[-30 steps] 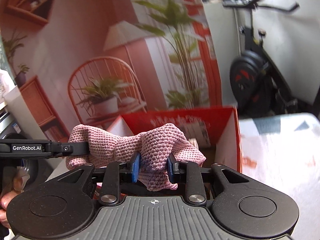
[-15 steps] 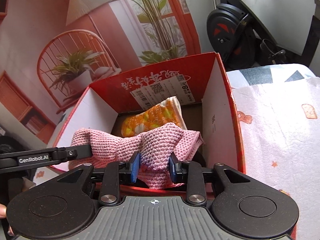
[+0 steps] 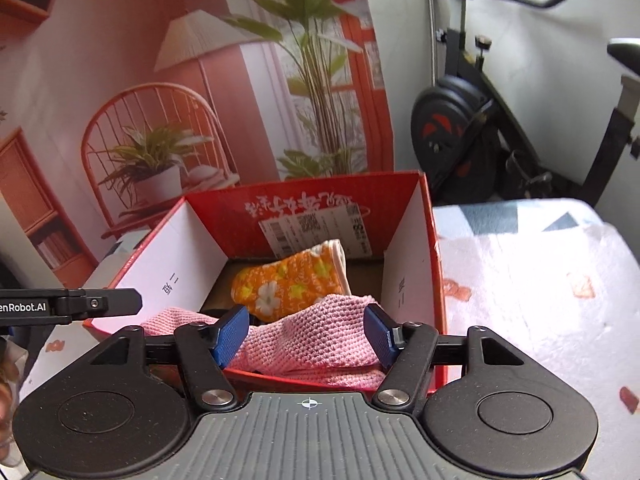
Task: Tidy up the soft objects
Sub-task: 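Open both tools to release the pink towel into the box, then lower both tools to the beige knit towel and close on it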
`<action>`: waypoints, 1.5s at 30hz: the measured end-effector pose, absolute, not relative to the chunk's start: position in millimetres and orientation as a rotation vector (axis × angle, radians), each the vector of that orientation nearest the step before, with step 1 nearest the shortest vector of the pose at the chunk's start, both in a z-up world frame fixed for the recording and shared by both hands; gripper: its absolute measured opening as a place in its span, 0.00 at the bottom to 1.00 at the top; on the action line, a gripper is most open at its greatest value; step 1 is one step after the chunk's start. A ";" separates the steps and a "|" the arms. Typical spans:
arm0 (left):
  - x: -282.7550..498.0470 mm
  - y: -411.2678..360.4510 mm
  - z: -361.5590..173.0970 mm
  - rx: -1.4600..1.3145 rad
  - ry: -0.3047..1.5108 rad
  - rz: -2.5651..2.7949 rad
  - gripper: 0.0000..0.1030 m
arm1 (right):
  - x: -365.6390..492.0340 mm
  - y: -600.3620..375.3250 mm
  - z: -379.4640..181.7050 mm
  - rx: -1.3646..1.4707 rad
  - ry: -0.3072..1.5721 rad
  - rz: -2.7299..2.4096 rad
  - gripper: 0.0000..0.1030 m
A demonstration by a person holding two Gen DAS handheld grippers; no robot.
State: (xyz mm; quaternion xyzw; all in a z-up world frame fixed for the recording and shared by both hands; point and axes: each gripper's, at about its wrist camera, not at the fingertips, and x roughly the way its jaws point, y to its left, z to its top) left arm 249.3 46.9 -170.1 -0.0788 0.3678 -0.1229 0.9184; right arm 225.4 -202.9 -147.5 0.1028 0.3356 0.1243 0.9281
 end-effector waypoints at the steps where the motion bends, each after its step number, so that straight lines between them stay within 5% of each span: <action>1: 243.4 49.0 -168.6 -0.158 0.748 -0.254 0.57 | 218.7 -203.6 -146.4 0.207 0.665 0.258 0.59; 13: 179.9 81.4 -186.7 -0.220 0.755 -0.191 0.57 | 145.5 -195.9 -171.6 0.223 0.539 0.280 0.59; 39: 138.9 107.0 -263.9 -0.467 0.909 -0.109 0.55 | 135.6 -183.3 -246.8 0.290 0.801 0.318 0.60; 45: 135.4 95.0 -259.5 -0.406 0.877 -0.151 0.23 | 131.6 -185.4 -244.5 0.302 0.812 0.324 0.60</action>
